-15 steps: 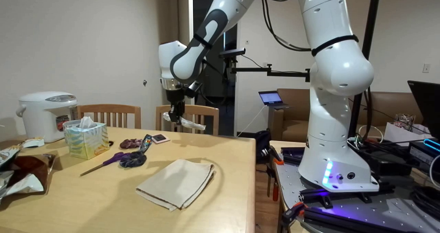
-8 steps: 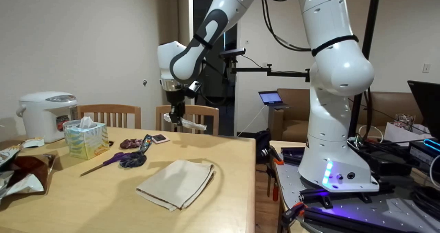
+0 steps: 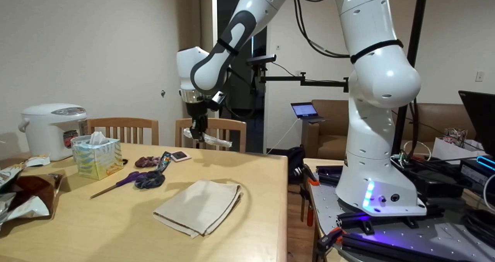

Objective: Move the plastic spoon forward then wipe the table with the cloth.

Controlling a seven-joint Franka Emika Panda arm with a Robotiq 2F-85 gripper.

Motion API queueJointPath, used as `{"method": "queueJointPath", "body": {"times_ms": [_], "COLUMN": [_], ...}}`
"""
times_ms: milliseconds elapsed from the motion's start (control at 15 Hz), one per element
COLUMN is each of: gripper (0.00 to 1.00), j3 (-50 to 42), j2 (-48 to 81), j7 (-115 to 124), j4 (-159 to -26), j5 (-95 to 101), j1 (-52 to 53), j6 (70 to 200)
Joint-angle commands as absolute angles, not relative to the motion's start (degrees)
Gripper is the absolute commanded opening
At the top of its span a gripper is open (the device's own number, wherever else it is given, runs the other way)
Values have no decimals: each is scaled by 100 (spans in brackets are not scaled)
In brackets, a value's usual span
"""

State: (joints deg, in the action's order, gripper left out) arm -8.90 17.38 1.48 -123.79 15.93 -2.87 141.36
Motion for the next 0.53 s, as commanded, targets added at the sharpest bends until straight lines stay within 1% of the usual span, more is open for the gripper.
{"method": "queueJointPath", "body": {"times_ms": [0, 67, 467], "gripper": [12, 3, 3], "j3": [-858, -858, -586], "j2": [1737, 1737, 1762], "j7": [153, 153, -494], "j4": [-12372, -12372, -12448], "j5": [1604, 1604, 1166], "j1": [-319, -319, -506], "j6": [14124, 14124, 14722]}}
